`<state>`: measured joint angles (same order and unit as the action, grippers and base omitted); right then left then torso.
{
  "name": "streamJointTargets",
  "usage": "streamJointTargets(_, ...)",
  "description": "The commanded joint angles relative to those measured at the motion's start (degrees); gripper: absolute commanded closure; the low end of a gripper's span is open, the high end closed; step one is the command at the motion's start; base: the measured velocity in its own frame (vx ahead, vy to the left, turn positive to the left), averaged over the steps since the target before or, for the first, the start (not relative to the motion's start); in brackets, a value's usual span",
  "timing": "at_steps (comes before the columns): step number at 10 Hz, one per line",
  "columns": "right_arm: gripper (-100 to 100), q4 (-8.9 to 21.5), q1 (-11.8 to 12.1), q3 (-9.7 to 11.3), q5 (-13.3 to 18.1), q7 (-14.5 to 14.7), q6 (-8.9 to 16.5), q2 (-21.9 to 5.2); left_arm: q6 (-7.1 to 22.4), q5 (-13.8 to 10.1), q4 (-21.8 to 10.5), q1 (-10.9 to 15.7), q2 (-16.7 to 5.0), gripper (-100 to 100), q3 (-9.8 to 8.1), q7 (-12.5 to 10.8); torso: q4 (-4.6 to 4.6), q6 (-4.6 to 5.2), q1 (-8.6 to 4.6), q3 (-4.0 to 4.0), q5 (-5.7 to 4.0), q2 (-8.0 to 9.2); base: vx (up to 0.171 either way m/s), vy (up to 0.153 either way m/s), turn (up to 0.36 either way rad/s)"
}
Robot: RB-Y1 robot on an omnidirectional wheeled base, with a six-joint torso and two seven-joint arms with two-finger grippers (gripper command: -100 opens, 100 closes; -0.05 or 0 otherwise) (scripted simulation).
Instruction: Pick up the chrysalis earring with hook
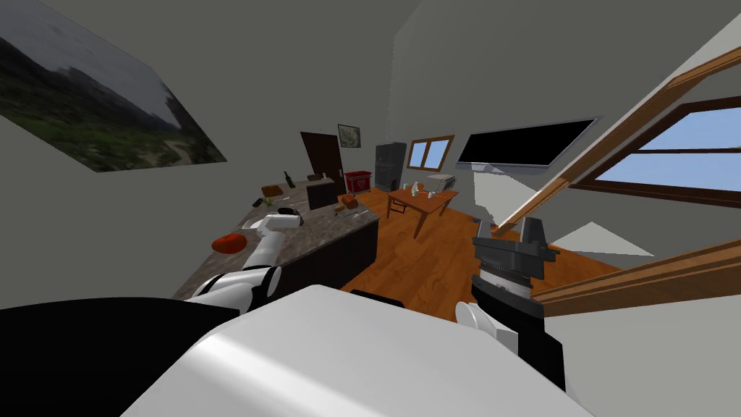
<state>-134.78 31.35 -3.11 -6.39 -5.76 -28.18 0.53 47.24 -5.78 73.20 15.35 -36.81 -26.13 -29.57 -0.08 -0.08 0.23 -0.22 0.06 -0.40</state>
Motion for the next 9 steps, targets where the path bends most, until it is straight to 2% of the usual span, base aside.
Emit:
streamJointTargets(1, 0, 0.0, 0.0, 0.0, 0.0, 0.0, 0.0, 0.0, 2.2, -0.9, -1.3, 0.4, -0.7, -100, -0.84, -0.7, 0.00, 0.00, 0.00, 0.00, 0.00, 0.00, 0.075, 0.020, -0.108)
streamJointTargets(4, 0, 0.0, 0.0, 0.0, 0.0, 0.0, 0.0, 0.0, 6.6, -2.4, -2.5, 0.5, -1.7, -100, -2.55, -2.2, 0.00, 0.00, -0.01, 0.00, 0.00, 0.00, 0.074, 0.019, -0.138)
streamJointTargets(5, 0, 0.0, 0.0, 0.0, 0.0, 0.0, 0.0, 0.0, 6.8, -2.4, -2.5, 0.5, -1.7, -100, -2.55, -2.2, 0.00, 0.01, -0.02, 0.00, 0.00, 0.01, 0.051, 0.012, -0.043)
streamJointTargets(9, 0, 0.0, 0.0, 0.0, 0.0, 0.0, 0.0, 0.0, 13.4, -4.5, -4.2, 0.6, -3.2, -100, -5.04, -4.4, 0.01, 0.01, -0.04, 0.02, -0.01, 0.04, 0.065, 0.018, -0.131)
